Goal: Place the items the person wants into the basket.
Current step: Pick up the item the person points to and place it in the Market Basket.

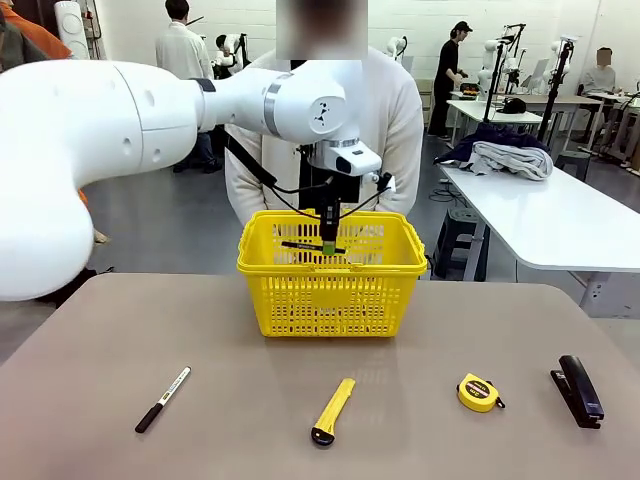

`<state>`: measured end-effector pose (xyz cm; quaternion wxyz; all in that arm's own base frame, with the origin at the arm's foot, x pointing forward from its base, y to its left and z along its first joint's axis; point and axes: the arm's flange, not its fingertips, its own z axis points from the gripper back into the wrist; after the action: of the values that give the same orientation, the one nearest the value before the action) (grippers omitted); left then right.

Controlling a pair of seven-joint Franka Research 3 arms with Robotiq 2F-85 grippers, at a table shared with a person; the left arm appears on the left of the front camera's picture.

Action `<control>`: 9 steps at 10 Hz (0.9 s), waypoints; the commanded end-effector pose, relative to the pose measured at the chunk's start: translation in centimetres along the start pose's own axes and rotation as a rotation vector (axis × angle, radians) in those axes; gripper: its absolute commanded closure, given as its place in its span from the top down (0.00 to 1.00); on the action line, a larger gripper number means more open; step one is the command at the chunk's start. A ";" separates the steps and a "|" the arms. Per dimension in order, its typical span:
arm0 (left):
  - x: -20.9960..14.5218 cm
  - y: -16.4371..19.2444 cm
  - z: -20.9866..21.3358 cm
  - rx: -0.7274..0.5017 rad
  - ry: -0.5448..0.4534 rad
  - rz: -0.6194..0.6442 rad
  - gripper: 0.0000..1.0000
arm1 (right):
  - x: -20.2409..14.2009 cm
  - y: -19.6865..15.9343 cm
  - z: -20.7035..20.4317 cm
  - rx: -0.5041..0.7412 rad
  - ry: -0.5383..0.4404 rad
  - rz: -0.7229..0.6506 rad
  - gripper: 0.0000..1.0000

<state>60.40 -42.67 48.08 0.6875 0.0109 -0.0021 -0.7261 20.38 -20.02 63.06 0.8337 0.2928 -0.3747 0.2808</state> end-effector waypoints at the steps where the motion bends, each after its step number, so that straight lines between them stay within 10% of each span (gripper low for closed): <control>1: 2.1 2.7 0.6 -0.039 -0.002 0.004 0.12 | 0.2 0.0 -0.1 0.020 -0.021 0.013 1.00; 9: 2.7 3.9 -4.1 -0.006 0.014 0.069 0.12 | 0.2 0.0 -0.1 0.020 -0.021 0.013 1.00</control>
<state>62.45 -44.08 43.16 0.7044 0.0002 0.0049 -0.7098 20.37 -20.01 63.05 0.8336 0.2930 -0.3744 0.2812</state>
